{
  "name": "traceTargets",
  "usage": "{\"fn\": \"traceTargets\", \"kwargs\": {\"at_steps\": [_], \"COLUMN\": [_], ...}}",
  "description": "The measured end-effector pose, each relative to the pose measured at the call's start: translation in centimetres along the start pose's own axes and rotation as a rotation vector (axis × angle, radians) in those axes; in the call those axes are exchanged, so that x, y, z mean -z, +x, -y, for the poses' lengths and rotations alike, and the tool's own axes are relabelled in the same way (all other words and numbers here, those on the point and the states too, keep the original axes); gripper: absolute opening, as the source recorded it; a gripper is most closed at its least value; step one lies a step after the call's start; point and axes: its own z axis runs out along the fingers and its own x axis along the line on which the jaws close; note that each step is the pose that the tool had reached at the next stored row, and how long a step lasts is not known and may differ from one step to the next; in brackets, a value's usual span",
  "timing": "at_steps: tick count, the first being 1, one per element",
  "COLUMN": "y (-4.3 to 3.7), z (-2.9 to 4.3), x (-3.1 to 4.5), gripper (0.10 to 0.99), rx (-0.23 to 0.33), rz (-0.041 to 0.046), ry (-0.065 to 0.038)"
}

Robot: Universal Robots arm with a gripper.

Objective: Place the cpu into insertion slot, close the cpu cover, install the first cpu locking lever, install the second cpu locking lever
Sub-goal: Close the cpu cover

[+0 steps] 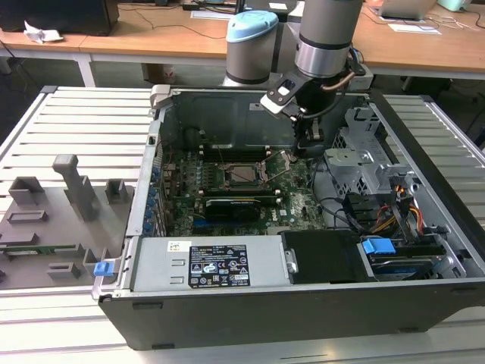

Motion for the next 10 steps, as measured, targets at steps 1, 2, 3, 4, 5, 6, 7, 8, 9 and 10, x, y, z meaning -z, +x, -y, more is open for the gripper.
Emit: {"fn": "traceTargets", "kwargs": {"at_steps": [1, 2, 3, 4, 5, 6, 7, 8, 9, 10], "y": [0.0, 0.0, 0.0, -0.01, -0.01, -0.01, -0.01, -0.01, -0.02, -0.02], "z": [0.0, 0.0, 0.0, 0.01, 0.02, 0.02, 0.03, 0.03, 0.03, 0.07], "x": [-0.1, -0.21, -0.32, -0.46, -0.66, -0.79, -0.89, -0.95, -0.97, -0.97], "gripper": [0.106, 0.106, 0.106, 0.106, 0.106, 0.106, 0.106, 0.106, 0.106, 0.106], "rx": [0.004, 0.007, 0.01, 0.012, 0.015, 0.016, 0.017, 0.017, 0.018, 0.018], "rz": [-0.0001, -0.0002, -0.0003, -0.0004, -0.0006, -0.0006, -0.0008, -0.0007, -0.0006, -0.0004], "ry": [0.0, 0.0, 0.0, 0.0, 0.0, 0.0, 0.0, 0.0, 0.0, 0.0]}}
